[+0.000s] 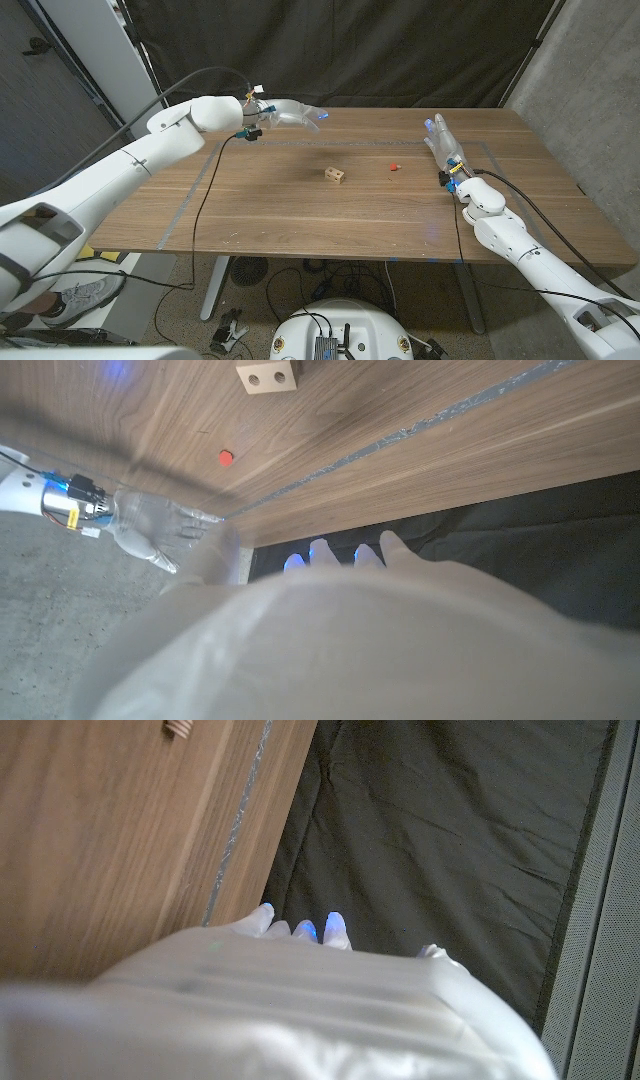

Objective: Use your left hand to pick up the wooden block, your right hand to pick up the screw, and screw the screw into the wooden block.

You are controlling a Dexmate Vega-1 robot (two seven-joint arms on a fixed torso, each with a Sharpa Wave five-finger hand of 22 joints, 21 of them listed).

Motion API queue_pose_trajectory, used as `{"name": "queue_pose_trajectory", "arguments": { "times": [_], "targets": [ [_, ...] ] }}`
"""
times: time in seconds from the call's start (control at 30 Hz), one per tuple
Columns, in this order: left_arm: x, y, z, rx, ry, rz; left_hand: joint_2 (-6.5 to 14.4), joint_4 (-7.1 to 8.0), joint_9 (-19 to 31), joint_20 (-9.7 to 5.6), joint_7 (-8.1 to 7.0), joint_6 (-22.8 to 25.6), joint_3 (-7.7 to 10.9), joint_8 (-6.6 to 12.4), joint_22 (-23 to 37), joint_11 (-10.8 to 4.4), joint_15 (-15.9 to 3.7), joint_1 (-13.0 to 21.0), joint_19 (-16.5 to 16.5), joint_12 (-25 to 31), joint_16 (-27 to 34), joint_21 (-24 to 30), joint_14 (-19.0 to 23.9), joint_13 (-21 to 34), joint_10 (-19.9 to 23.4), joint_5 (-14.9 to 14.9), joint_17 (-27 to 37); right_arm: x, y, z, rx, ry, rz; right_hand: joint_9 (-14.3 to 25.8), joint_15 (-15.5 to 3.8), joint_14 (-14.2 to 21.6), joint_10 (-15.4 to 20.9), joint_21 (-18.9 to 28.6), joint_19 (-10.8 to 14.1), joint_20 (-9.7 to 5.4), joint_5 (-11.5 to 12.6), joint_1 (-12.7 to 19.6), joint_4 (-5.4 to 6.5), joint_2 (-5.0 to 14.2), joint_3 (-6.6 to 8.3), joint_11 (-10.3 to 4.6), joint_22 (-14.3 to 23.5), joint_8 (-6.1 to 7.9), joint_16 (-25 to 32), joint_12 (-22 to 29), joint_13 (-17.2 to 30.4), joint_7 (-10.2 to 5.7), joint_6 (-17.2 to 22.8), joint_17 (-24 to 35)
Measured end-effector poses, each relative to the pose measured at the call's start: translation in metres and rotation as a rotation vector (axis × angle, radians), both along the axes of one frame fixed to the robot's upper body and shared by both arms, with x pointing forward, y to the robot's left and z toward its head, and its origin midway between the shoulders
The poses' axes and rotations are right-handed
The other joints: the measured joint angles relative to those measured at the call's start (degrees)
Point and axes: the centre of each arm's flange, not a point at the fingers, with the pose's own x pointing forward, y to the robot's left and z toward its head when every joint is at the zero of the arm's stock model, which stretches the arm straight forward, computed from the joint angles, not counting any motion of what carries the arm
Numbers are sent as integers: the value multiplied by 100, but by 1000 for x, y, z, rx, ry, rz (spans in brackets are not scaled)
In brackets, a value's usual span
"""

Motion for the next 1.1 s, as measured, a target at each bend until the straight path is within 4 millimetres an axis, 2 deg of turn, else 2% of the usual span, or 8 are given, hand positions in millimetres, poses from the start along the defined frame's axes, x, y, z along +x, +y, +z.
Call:
{"name": "queue_pose_trajectory", "arguments": {
  "times": [0.17,0.2,0.47,0.67,0.77,0.9,1.03,1.1],
  "targets": [
    [1,-6,14,13,-24,-1,-122,-22,0,57,31,153,22,32,0,-23,-53,257,-117,28,0,-27,-11,26,58,-28,0,0,-1,0,4,0,-4,0,0,0,0,0,0,0,0,0,0,0,0,0,0,0,0,0,0,0,0,0],
    [1,-7,8,76,1,5,-158,-22,11,75,35,157,22,32,0,-23,-53,294,-140,28,0,-47,-11,46,58,-28,0,0,-1,-2,6,3,-5,0,0,0,0,0,0,0,0,0,0,0,0,0,0,0,0,0,0,0,0,0],
    [3,-18,21,181,-5,9,-262,-22,29,112,120,198,22,45,0,28,-31,519,-239,28,0,-49,-32,79,6,-28,28,1,-2,-4,17,5,-12,0,0,0,42,0,31,31,0,0,-24,0,24,42,0,0,0,0,0,63,1,0],
    [3,-28,27,290,-23,14,-356,-21,29,128,181,196,21,76,0,20,-25,794,-518,28,0,-71,-90,106,15,-28,28,1,-3,-5,26,6,-17,0,0,0,42,0,30,31,0,29,-24,-30,24,42,0,0,0,0,0,63,1,0],
    [3,-31,29,320,-29,18,-399,-3,28,195,181,196,40,75,0,-9,-30,914,-610,71,0,-71,-94,108,105,-28,28,1,-3,-6,29,6,-19,0,0,0,44,0,30,31,0,29,-24,-30,24,44,0,0,0,0,0,63,1,0],
    [3,-36,31,359,-40,23,-439,1,28,264,252,267,43,76,0,-11,-14,1107,-765,116,0,-71,-78,133,236,-28,28,1,-3,-7,35,6,-21,0,0,0,82,0,30,31,0,29,-66,-30,19,126,0,0,0,0,0,63,1,0],
    [2,-41,31,393,-56,25,-518,1,28,296,364,448,43,127,-1,167,34,1364,-853,210,62,-71,17,154,433,-28,28,2,-3,-8,38,6,-22,0,0,0,60,0,30,31,0,29,-72,-30,25,147,0,0,0,0,0,125,0,0],
    [2,-42,31,403,-67,28,-570,1,28,296,453,537,43,142,0,200,31,1480,-853,256,83,-71,96,159,579,-28,27,2,-3,-8,39,5,-23,0,0,0,50,0,30,30,0,29,-72,-30,25,156,0,0,0,0,0,125,0,0]
  ]
}}
